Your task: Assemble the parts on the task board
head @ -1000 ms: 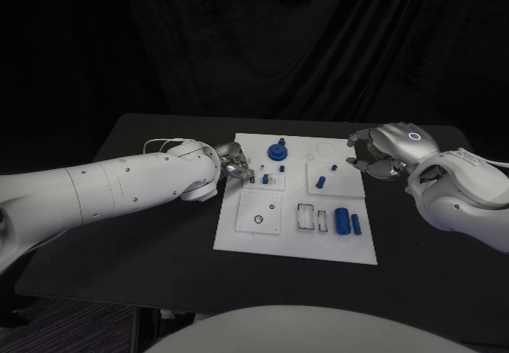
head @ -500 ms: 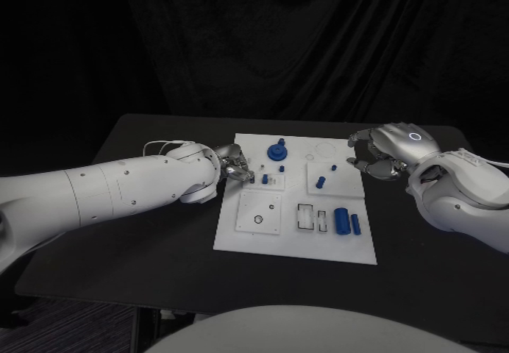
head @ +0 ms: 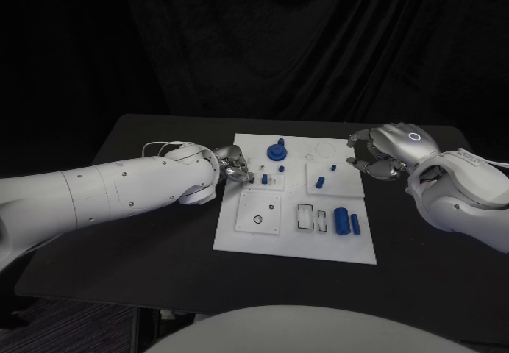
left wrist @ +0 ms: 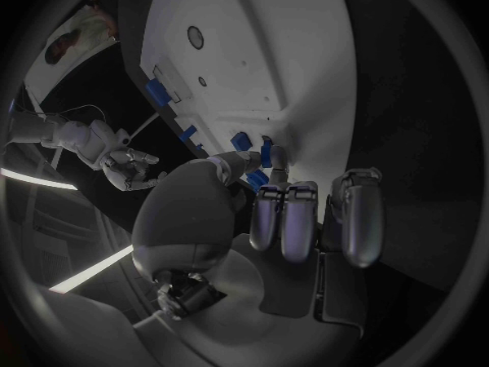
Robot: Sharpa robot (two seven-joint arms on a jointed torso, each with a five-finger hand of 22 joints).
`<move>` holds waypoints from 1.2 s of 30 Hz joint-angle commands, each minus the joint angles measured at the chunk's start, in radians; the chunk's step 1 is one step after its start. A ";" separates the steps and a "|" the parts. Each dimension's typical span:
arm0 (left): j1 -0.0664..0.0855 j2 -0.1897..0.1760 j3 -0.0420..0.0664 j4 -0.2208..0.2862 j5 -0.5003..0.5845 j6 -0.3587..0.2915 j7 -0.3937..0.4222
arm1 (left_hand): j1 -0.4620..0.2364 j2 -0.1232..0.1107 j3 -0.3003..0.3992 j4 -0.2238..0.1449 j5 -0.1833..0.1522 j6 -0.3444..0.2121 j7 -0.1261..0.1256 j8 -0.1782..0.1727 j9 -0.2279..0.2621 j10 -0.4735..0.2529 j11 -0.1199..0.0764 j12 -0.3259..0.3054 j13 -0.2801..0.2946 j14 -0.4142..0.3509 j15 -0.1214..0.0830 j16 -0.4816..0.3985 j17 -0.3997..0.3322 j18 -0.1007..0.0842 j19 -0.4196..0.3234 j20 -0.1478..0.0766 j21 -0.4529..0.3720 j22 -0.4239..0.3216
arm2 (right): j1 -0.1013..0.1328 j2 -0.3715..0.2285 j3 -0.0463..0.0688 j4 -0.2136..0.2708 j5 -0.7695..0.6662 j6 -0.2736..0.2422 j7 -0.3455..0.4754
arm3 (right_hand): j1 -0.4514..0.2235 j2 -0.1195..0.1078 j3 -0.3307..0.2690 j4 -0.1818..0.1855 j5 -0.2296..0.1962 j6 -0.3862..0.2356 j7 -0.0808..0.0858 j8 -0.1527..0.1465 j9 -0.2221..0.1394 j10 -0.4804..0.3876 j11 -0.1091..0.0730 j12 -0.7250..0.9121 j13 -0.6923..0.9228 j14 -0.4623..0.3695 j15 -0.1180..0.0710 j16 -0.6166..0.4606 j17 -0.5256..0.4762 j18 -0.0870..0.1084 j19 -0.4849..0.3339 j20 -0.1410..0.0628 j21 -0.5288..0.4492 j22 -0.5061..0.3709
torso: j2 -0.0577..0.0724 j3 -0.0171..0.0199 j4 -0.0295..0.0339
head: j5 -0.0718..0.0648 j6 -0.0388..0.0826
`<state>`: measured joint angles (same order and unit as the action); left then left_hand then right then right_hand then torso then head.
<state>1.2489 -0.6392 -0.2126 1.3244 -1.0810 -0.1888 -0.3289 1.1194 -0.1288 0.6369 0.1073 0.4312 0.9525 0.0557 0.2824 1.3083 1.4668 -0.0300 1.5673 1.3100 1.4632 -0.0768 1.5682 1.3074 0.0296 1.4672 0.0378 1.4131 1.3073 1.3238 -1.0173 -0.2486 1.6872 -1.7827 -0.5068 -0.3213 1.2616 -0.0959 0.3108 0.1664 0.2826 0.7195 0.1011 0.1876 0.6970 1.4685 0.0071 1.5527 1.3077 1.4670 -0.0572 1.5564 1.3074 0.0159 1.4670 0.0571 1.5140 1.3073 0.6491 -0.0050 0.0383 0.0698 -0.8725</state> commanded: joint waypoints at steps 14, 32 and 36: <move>-0.002 0.001 0.001 0.004 -0.003 0.028 0.001 | -0.006 0.011 0.045 -0.042 0.004 0.013 -0.020 -0.001 0.019 0.104 -0.006 0.003 0.261 0.108 -0.007 0.003 0.263 0.010 0.028 -0.009 -0.009 0.211 | -0.002 0.001 0.001 0.000 -0.004 -0.004 -0.007 | -0.004 0.008 0.006 -0.007 0.002 0.005 0.002 0.006 0.004 0.077 -0.003 -0.006 0.230 0.095 -0.002 -0.003 0.223 0.001 0.070 -0.005 -0.003 0.242 | 0.000 0.0000 0.0003 | 0.002 0.000; -0.004 0.008 0.001 -0.008 -0.003 0.054 0.002 | -0.075 0.061 -0.119 0.043 -0.127 0.027 -0.016 -0.056 -0.021 0.104 0.000 0.003 0.261 0.108 -0.002 0.003 0.263 0.011 0.026 -0.005 -0.021 0.209 | -0.003 0.003 0.001 0.000 -0.004 0.008 -0.013 | 0.001 0.009 0.011 -0.016 0.002 0.010 0.001 0.009 0.010 0.076 -0.004 -0.007 0.229 0.095 -0.002 -0.004 0.223 0.001 0.070 -0.005 -0.004 0.241 | 0.001 0.0003 -0.0001 | 0.001 0.000; -0.004 0.008 0.001 -0.011 -0.003 0.061 -0.002 | -0.108 0.068 -0.191 0.096 -0.126 0.033 -0.012 -0.072 -0.032 0.104 0.003 0.003 0.261 0.108 0.001 0.003 0.263 0.011 0.026 -0.002 -0.023 0.209 | -0.003 0.003 0.001 0.000 -0.004 0.010 -0.015 | 0.003 0.009 0.014 -0.021 0.002 0.013 0.000 0.009 0.012 0.076 -0.004 -0.006 0.230 0.095 -0.002 -0.004 0.223 0.001 0.070 -0.005 -0.004 0.241 | 0.001 0.0001 -0.0003 | 0.001 0.000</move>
<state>1.2485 -0.6341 -0.2116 1.3131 -1.0836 -0.1541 -0.3325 1.0174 -0.0575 0.4537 0.1986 0.3084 0.9864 0.0395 0.2125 1.2774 1.4668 -0.0300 1.5673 1.3099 1.4633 -0.0767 1.5682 1.3073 0.0295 1.4672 0.0378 1.3964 1.3078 1.3233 -1.0137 -0.2486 1.6863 -1.7824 -0.5023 -0.3228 1.2616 -0.0959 0.3260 0.1511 0.2826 0.7268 0.1012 0.1896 0.7084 1.4685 0.0072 1.5527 1.3075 1.4670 -0.0572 1.5564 1.3073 0.0159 1.4670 0.0571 1.5141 1.3078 0.6497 -0.0049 0.0381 0.0709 -0.8725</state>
